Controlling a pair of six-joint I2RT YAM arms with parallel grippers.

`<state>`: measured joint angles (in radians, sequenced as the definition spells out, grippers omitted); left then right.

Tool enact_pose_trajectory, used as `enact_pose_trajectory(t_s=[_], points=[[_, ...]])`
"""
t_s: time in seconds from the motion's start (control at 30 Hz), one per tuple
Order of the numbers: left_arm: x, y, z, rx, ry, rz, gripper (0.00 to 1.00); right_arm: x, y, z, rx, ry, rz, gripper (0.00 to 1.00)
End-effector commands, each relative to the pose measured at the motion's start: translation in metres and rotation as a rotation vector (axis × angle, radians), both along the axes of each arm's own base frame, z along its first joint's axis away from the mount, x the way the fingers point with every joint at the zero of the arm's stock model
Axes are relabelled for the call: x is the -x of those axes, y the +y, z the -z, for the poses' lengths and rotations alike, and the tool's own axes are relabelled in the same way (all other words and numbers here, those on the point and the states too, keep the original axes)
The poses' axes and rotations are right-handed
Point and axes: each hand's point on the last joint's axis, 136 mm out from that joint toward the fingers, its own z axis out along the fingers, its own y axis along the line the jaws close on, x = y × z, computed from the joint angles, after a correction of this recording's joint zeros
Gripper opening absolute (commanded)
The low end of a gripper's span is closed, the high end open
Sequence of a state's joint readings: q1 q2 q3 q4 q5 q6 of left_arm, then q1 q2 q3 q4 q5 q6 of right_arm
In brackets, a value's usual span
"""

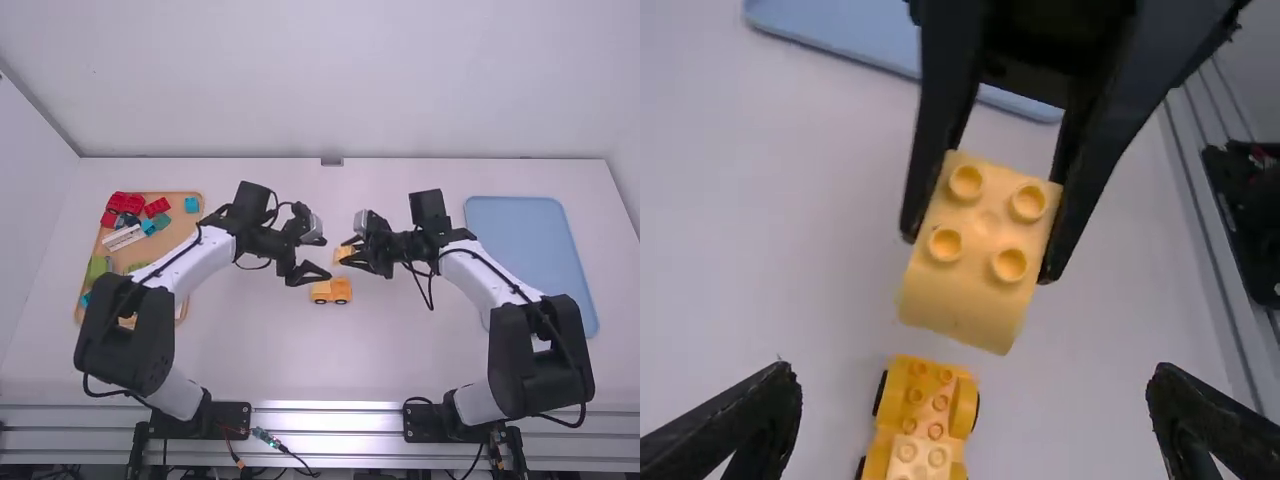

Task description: Assemble lego blocks to make yellow taxi

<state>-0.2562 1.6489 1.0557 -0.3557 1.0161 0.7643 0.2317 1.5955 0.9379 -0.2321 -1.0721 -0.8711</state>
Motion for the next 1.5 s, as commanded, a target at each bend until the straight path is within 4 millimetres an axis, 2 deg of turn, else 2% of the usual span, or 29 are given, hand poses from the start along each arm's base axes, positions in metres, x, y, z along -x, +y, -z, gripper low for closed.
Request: enact_pose_trajectory(t_s=[0.0,0.23,0.43,1.03,1.23,1.27,1.47], points=[[0.001,-0.009,-0.004,-0.006,-0.103,0.068,0.94,0.002,0.001,-0.01,-0.018,-0.024,-0.015,0.16],[0.001,-0.023,-0.001,-0.045,-0.158,0.086,0.85,0.008,-0.001,-0.007,-0.011,0.019,-0.018,0.14],[0.003,-0.023,-0.001,-0.042,-0.146,0.087,0.68,0.02,-0.002,-0.003,-0.007,0.0,-0.072,0.13],[0.006,-0.024,0.0,-0.042,-0.134,0.095,0.57,0.024,-0.001,-0.006,-0.027,-0.019,-0.097,0.12],[0.008,-0.026,0.0,-0.042,-0.136,0.102,0.42,0.025,0.0,-0.008,-0.038,-0.018,-0.102,0.12],[0.009,-0.027,-0.001,-0.035,-0.141,0.111,0.37,0.025,0.0,-0.008,-0.038,-0.018,-0.102,0.12],[0.01,-0.028,-0.001,-0.034,-0.138,0.114,0.31,0.025,0.0,-0.008,-0.038,-0.017,-0.102,0.12]])
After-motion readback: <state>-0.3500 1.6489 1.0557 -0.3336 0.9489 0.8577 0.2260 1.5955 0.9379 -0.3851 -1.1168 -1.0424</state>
